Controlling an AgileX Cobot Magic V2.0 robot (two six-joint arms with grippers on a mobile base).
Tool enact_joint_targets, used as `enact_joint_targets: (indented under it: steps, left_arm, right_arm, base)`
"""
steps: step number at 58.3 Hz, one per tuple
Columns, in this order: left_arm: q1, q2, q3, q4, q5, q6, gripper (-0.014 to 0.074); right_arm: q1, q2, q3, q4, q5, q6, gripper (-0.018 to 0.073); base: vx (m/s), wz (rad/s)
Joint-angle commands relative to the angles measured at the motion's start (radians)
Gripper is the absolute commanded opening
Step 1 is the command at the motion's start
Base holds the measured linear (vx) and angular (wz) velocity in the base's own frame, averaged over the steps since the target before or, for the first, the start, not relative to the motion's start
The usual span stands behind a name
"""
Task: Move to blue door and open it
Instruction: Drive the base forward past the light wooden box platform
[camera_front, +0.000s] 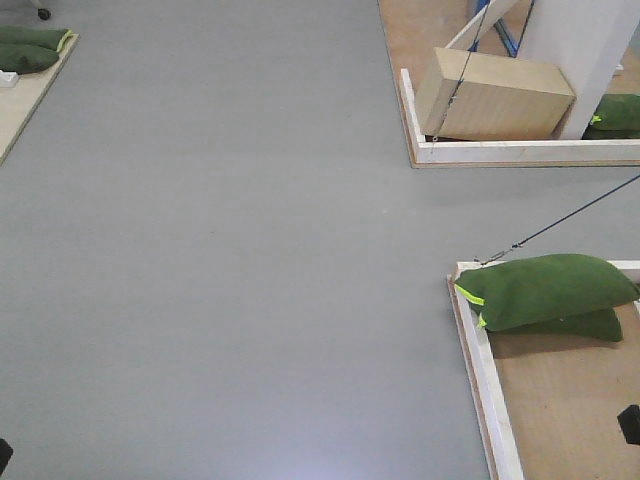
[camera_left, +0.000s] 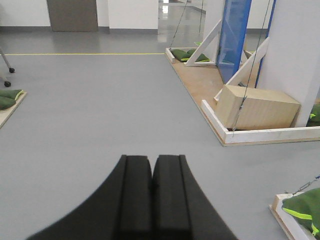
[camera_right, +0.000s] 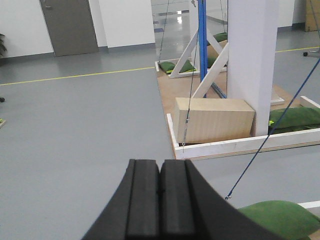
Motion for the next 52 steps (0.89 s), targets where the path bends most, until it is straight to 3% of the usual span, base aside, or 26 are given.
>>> enact_joint_targets:
  steps: [1,52]
  left_arm:
    - [0.001,-0.014,-0.025,-0.006,-0.087,-0.003,0.0073]
    - [-0.001,-0.014,-0.025,-0.006,-0.087,-0.003,0.0073]
  right_arm:
    - [-0.001,-0.014,0.004,-0.004,-0.087,-0.006,-0.0001]
    - [-0.001,-0.014,0.004,-0.004,-0.087,-0.006,-0.0001]
  base:
    - [0.17,0.04]
    - [0.26,-0.01]
